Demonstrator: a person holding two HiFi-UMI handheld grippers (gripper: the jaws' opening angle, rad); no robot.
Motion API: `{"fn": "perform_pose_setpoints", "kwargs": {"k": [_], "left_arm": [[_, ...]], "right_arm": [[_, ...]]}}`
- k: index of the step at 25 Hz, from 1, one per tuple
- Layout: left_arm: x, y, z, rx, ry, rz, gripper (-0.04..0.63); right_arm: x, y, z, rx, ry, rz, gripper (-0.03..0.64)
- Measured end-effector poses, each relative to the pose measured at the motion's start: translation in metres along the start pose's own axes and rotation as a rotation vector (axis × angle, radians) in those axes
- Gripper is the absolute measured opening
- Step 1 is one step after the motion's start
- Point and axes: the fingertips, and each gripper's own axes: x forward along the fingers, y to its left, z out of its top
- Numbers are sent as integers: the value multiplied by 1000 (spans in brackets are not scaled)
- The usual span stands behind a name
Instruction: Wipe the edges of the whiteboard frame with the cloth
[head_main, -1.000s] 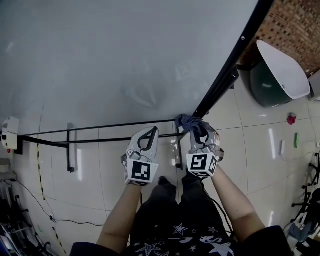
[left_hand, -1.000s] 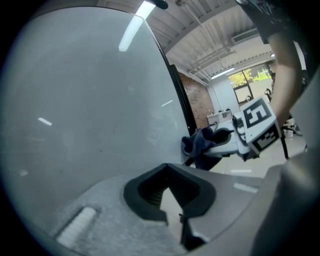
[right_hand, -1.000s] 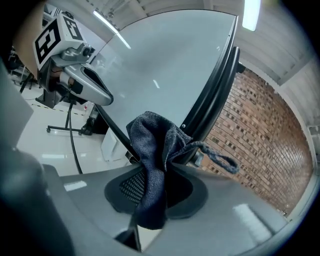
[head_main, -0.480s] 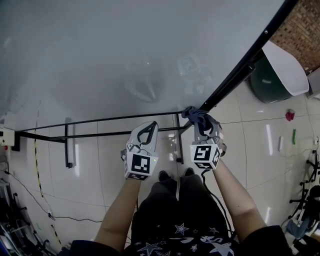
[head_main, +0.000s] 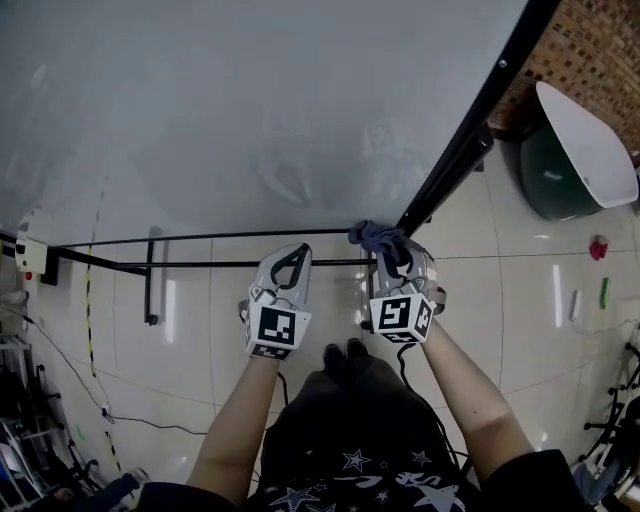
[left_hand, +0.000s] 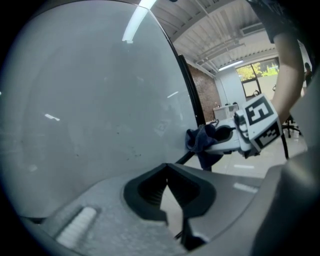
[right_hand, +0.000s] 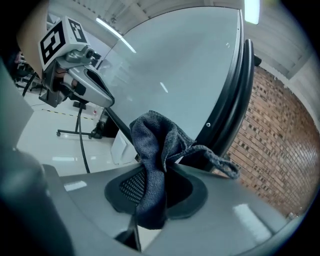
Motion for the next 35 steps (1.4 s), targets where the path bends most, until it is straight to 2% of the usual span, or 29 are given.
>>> {"fn": "perform_pose_setpoints", "kwargs": {"k": [6, 9, 15, 25, 31, 35], "left_arm": [[-7, 11, -3, 7, 37, 66, 3], [-8, 14, -8, 41, 54, 60, 3], [-24, 37, -13, 43, 47, 63, 3], [-48, 77, -39, 39, 12, -43, 3], [-74, 140, -90, -1, 12, -66, 3], [-80, 149, -90, 5, 6, -75, 3]], "right_arm": [[5, 13, 7, 29, -56, 63, 80], [8, 17, 15, 27, -80, 72, 80], [12, 31, 24, 40, -43, 56, 80], [33, 84, 62, -3, 9, 39, 80], [69, 141, 98, -4, 59, 32, 80], [66, 141, 102, 9, 75, 10, 80]]}}
